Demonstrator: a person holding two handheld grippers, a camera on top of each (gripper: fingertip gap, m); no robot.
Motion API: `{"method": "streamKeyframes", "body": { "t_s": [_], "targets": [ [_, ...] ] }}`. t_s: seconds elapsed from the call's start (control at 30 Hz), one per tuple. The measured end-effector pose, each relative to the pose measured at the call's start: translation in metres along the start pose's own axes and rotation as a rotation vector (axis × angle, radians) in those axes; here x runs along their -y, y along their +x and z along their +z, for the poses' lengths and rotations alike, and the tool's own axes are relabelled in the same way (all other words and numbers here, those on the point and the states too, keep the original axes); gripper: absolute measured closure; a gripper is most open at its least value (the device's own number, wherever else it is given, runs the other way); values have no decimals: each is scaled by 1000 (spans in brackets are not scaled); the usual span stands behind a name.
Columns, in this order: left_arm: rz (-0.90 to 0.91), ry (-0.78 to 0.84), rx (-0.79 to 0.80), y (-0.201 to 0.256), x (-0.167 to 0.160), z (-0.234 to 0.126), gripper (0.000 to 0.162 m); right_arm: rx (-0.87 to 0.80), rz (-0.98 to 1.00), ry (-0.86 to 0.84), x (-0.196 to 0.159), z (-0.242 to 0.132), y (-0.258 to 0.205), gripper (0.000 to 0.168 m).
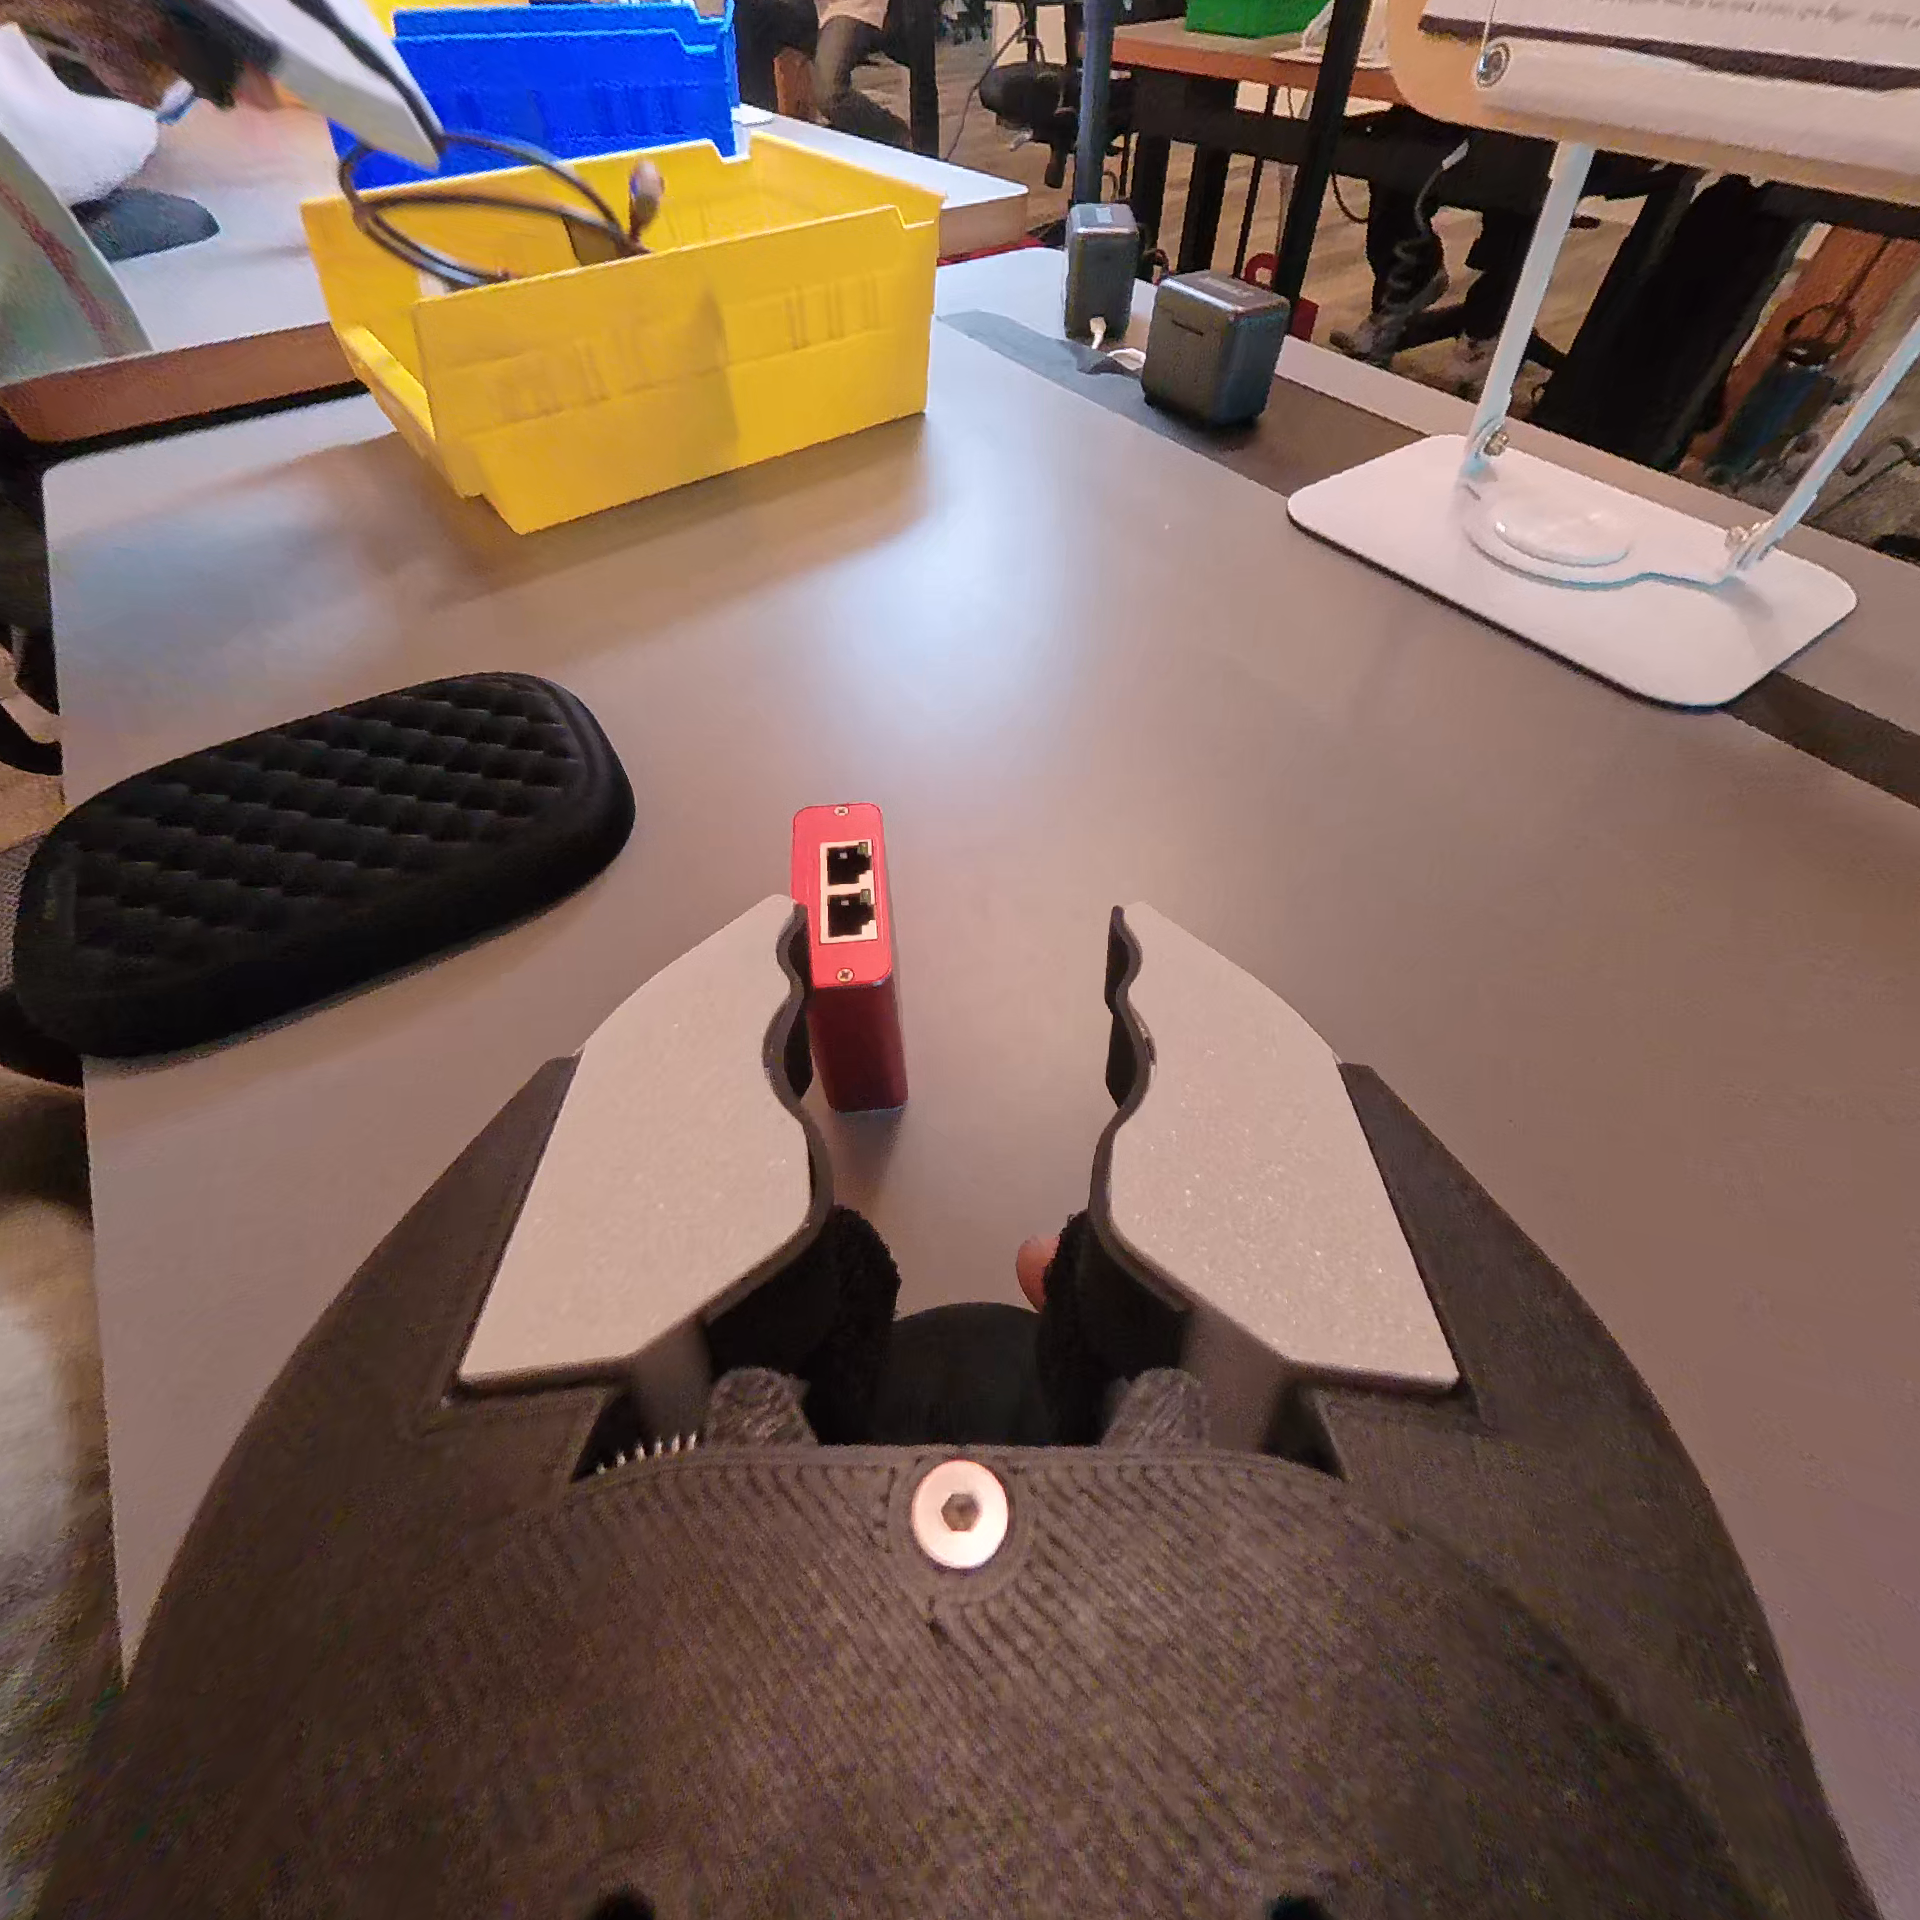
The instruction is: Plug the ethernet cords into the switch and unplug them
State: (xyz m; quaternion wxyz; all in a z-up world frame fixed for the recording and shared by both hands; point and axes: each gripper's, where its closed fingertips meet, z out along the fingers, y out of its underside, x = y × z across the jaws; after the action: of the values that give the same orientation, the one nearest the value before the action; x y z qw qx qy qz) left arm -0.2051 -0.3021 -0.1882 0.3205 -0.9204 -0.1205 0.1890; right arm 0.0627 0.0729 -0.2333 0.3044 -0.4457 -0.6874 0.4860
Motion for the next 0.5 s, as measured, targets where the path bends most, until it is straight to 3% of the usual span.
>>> {"method": "streamKeyframes", "body": {
  "t_s": [0.1,0.2,0.37,0.5],
  "targets": [
    [24,244,118,-7,40,-33,156,7,-13,2,3,1,-2,113],
    [62,510,140,8,82,-69,156,16,-25,8,8,2,-6,113],
    [110,869,9,67,138,-107,156,40,-39,51,23,3,-15,113],
    [141,1086,-149,128,166,-109,156,62,-58,127,46,4,-25,116]
  ]
}}
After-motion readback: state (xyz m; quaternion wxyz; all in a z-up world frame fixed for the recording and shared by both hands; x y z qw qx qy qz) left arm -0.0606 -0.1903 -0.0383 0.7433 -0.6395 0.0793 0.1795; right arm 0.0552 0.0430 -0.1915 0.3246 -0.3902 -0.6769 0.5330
